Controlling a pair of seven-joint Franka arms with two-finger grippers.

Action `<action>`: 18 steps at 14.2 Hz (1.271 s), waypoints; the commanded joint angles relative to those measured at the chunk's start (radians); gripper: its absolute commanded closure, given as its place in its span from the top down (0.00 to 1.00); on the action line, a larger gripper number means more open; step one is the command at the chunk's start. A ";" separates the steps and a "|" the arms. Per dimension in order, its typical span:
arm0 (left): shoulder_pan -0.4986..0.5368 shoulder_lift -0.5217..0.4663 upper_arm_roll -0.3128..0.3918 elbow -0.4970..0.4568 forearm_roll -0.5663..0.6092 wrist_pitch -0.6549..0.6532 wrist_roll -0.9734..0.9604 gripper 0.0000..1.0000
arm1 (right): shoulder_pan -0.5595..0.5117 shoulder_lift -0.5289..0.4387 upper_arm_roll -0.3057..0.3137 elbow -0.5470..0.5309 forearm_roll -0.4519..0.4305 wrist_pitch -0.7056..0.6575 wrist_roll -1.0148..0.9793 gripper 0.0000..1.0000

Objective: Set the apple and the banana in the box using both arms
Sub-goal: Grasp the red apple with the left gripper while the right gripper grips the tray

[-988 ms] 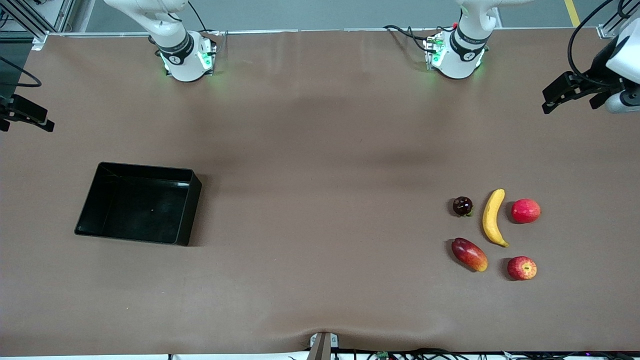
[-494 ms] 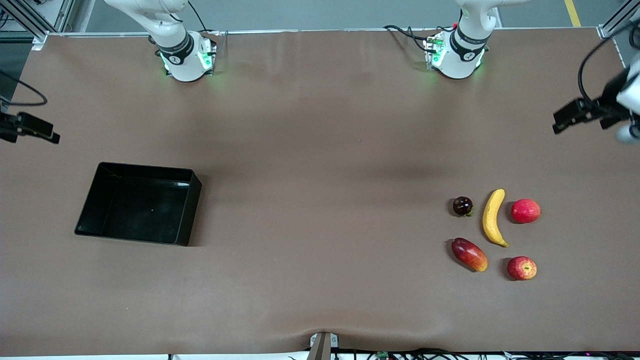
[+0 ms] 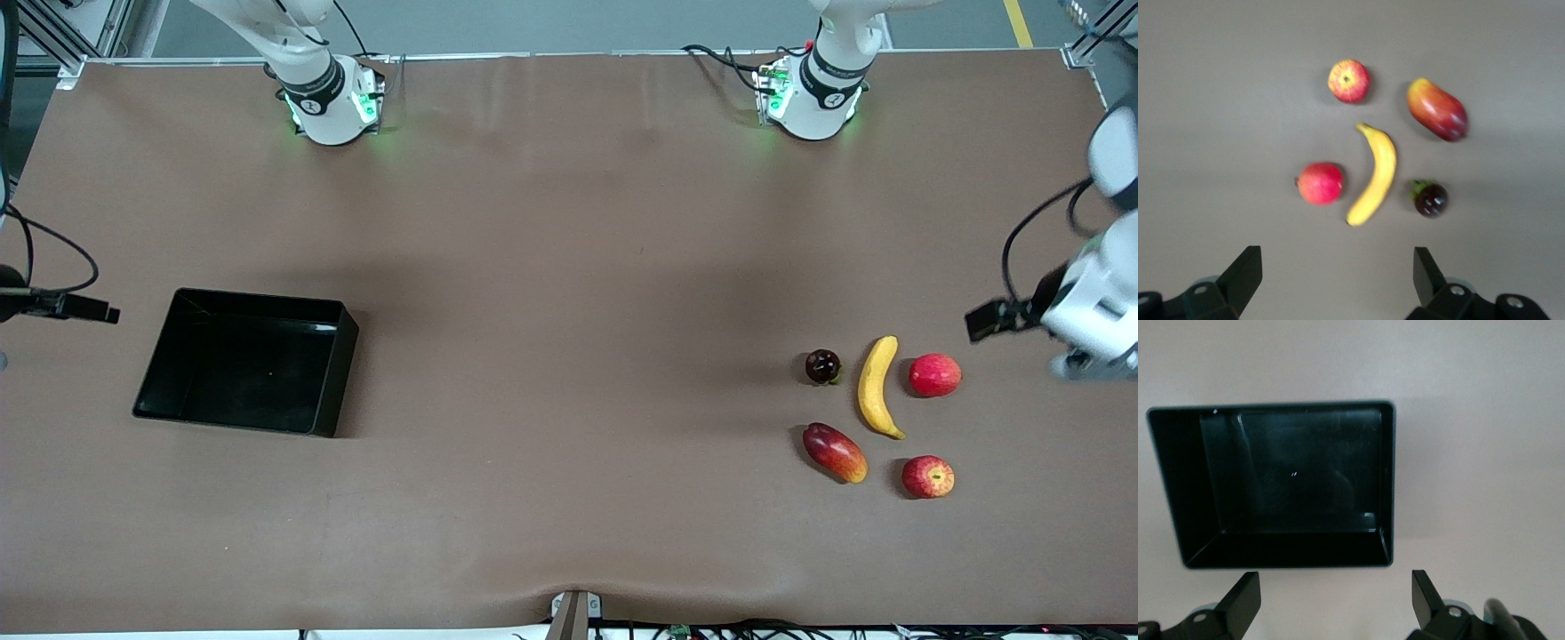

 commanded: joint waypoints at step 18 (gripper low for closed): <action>0.073 0.515 -0.002 0.158 0.038 0.568 0.316 1.00 | -0.132 0.288 0.019 -0.118 0.015 0.233 -0.211 0.05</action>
